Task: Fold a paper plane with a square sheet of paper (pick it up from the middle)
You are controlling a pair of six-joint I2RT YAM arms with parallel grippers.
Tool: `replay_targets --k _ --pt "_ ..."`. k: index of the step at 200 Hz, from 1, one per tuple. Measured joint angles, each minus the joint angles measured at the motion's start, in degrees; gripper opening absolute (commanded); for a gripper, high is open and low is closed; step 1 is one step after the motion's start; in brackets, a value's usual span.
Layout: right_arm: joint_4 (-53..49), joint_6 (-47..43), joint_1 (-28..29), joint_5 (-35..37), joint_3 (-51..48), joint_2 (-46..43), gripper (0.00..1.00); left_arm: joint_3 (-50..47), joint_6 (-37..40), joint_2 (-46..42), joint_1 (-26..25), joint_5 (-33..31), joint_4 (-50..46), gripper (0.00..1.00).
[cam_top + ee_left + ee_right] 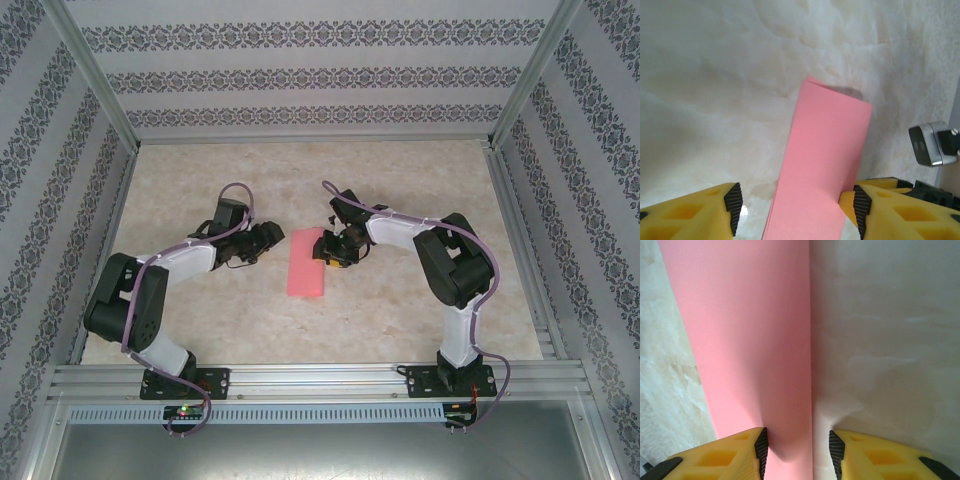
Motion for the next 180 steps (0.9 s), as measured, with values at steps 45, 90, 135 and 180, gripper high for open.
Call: replay_targets --k 45,90,135,180 --pt "-1.66 0.26 0.76 2.23 1.2 0.31 0.42 0.0 1.22 -1.03 0.35 -1.18 -2.03 0.81" --pt "-3.65 1.01 1.22 4.02 2.62 1.03 0.42 0.0 3.08 -1.05 0.39 -1.73 -3.41 0.93" --pt "-3.63 2.89 1.22 4.22 2.69 1.25 0.42 0.02 5.05 -1.05 0.39 -1.7 -3.91 0.99" --pt "-4.37 3.04 1.22 4.22 3.34 1.68 0.42 0.02 7.52 -1.05 0.37 -0.52 -3.98 1.0"
